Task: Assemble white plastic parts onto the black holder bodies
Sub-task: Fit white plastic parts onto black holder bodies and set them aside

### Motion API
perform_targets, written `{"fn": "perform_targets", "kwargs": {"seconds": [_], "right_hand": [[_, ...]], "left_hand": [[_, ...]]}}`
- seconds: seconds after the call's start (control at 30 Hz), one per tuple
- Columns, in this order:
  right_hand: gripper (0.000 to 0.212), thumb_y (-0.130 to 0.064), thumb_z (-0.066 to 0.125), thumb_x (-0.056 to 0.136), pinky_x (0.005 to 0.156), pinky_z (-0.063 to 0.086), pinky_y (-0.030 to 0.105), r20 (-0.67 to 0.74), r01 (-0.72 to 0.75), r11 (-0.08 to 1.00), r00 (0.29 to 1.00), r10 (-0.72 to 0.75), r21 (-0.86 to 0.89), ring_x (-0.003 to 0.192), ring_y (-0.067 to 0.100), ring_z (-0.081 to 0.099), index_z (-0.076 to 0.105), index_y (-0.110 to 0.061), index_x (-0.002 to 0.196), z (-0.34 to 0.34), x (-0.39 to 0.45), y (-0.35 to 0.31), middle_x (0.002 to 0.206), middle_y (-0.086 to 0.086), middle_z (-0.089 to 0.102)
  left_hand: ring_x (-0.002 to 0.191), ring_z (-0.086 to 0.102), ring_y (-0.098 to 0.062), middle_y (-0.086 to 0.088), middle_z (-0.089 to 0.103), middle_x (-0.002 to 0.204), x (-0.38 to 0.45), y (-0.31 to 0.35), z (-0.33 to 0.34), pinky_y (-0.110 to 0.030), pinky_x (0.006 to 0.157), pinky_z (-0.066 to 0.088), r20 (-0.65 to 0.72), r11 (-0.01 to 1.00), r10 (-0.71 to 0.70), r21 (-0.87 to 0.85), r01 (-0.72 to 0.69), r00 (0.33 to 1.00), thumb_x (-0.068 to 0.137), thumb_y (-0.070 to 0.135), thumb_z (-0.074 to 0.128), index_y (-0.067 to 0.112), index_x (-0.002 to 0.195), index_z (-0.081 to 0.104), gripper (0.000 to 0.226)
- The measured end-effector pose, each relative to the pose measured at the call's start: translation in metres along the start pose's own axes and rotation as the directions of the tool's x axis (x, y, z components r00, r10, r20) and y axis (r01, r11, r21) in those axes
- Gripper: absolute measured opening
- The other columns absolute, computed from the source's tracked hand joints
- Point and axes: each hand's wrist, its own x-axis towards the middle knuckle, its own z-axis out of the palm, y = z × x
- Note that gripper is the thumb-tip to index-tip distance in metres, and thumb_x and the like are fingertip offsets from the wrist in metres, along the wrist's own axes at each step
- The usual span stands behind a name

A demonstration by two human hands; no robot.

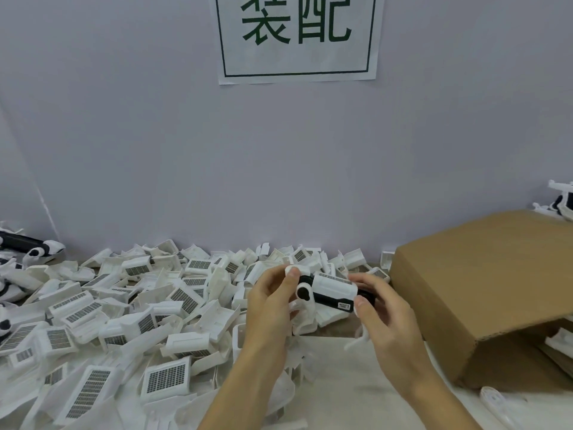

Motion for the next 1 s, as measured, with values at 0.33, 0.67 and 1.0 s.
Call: {"fn": "perform_targets", "kwargs": {"seconds": [0.33,0.67,1.0], "right_hand": [[0.041,-0.032,0.066,0.09,0.089,0.051,0.031,0.08,-0.005,0.791,0.994,0.069,-0.612,0.106,0.009,0.056,0.047,-0.043,0.125,0.003,-0.005,0.002,0.117,-0.019,0.058],[0.021,-0.025,0.063,0.096,0.057,0.06,0.033,0.017,-0.548,0.836,0.836,0.548,0.016,0.059,0.021,0.07,0.07,-0.005,0.094,-0.026,0.014,-0.026,0.081,0.009,0.075],[0.025,-0.015,0.04,0.106,0.09,0.058,0.04,-0.37,-0.005,0.687,0.84,0.397,0.726,0.104,0.032,0.068,0.054,-0.007,0.125,-0.154,0.151,-0.127,0.131,0.024,0.055]], "left_hand": [[0.08,0.077,-0.021,0.0,0.079,0.092,-0.006,0.003,0.001,-0.033,0.07,0.059,0.1,0.995,0.084,0.051,-0.089,0.991,0.061,0.038,0.082,0.019,0.103,0.074,0.047],[0.111,0.066,-0.027,0.003,0.075,0.112,-0.001,0.002,0.001,-0.048,0.085,0.056,0.084,0.998,0.031,0.043,-0.035,0.996,0.103,0.026,0.05,0.02,0.112,0.073,0.025],[0.098,0.063,-0.039,-0.016,0.07,0.106,0.004,-0.001,0.0,-0.042,0.071,0.052,0.162,0.979,0.004,0.199,-0.037,0.987,0.102,-0.002,0.048,0.007,0.103,0.07,0.024]]}}
